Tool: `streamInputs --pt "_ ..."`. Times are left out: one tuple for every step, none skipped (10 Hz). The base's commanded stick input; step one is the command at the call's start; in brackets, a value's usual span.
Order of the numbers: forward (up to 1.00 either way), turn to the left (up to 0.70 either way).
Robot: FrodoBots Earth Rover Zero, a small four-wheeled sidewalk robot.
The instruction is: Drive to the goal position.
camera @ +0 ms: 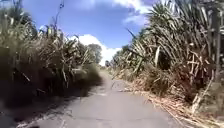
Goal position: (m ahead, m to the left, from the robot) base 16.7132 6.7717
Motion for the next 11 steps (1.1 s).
streamInputs --pt "0.70 0.00" --pt "0.70 0.00" --pt "0.70 0.00" --pt "0.70 0.00" --pt "0.70 0.00" --pt "0.70 0.00" --pt "0.70 0.00" --pt "0.70 0.00" --pt "0.70 0.00" --pt "0.70 0.00" --pt "0.70 0.00"
